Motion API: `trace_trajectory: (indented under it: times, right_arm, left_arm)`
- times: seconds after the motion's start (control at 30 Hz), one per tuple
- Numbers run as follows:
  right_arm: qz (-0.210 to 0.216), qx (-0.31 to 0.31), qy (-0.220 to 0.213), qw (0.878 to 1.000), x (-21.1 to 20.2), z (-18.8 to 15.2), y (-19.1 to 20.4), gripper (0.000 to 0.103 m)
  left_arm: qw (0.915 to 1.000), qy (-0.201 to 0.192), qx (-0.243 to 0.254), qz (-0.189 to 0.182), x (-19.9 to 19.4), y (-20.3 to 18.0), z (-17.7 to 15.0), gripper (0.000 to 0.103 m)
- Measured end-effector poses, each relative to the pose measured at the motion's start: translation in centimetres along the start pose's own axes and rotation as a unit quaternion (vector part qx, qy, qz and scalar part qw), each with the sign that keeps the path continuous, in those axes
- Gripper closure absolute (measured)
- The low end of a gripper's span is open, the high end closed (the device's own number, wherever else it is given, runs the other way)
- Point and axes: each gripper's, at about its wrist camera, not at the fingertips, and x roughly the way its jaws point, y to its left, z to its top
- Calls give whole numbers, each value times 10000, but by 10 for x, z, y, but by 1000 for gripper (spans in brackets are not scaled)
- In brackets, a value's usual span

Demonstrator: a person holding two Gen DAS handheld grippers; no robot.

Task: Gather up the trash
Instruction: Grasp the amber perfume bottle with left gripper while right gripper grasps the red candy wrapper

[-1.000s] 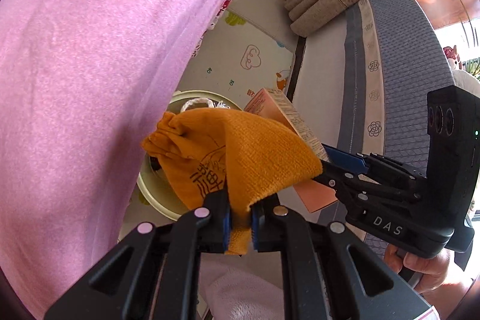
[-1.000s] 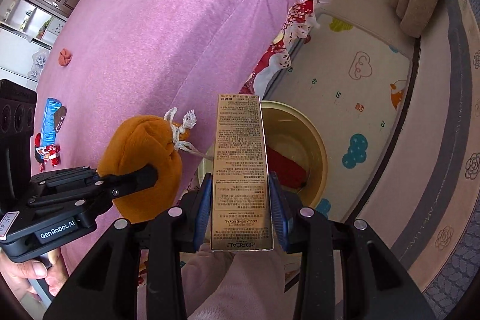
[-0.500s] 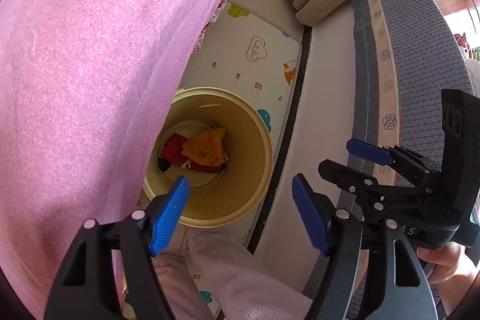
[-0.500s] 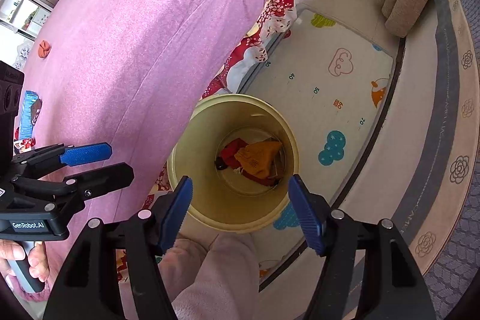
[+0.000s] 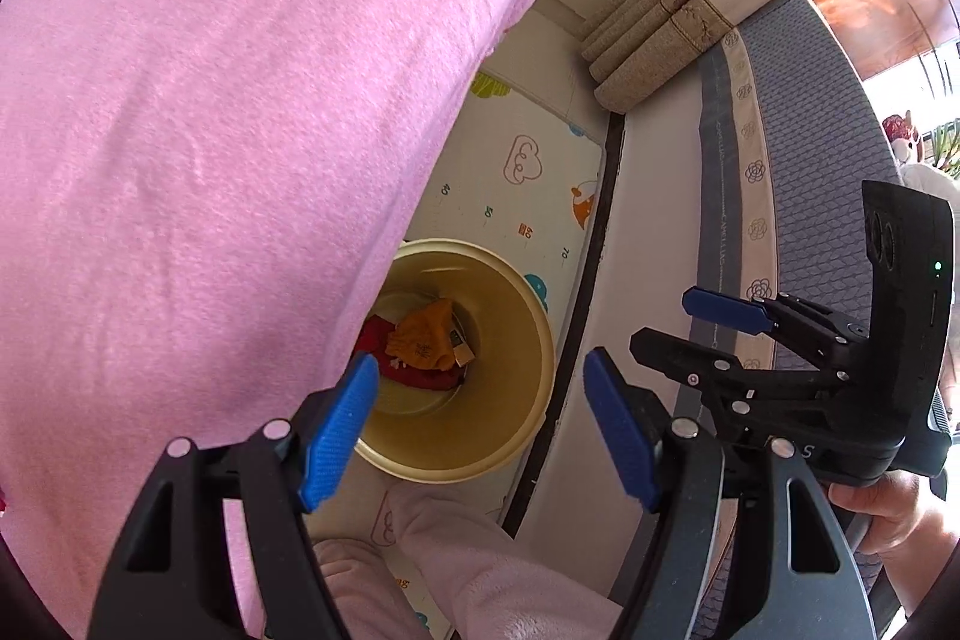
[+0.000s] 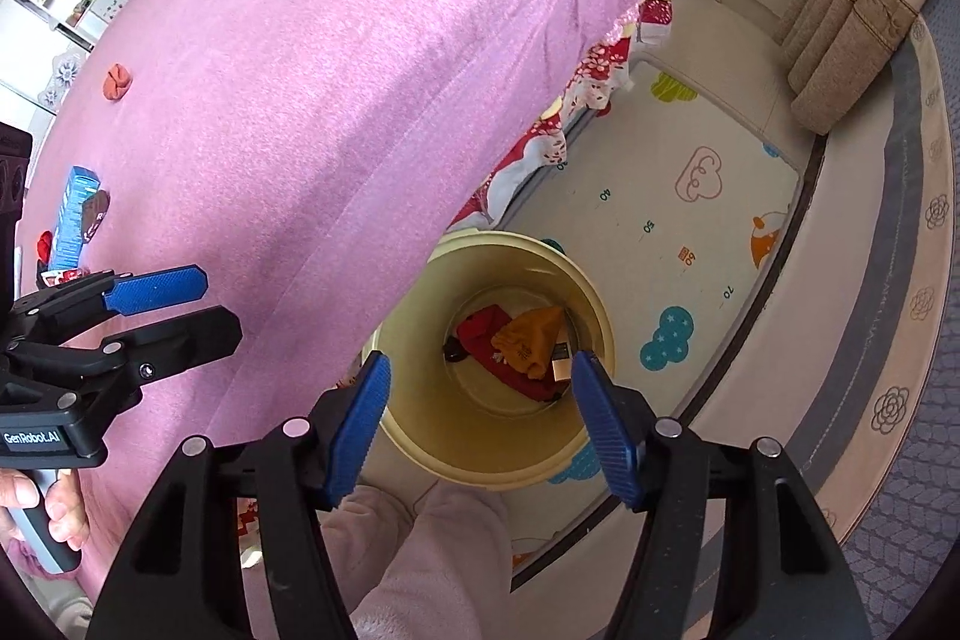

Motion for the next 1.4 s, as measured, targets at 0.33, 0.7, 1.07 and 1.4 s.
trace_trajectory:
  times: [0.33, 0.7, 1.07, 1.4]
  right_arm:
    - [354, -1150, -99, 9927, -12, 40, 122, 42]
    - [1101, -2809, 241, 9531, 26, 35, 336, 42]
    - [1076, -3646, 590, 9230, 72, 13, 444, 42]
    - [972, -4223, 1044, 8952, 117, 23, 476, 77]
  left_arm:
    - [9906, -681, -1087, 472, -111, 99, -43, 33]
    - [9344, -1374, -2953, 1440, -210, 248, -172, 32]
    - [8780, -1726, -4155, 1633, -245, 317, -249, 29]
    - [8082, -1874, -5330, 1663, -234, 354, -274, 29]
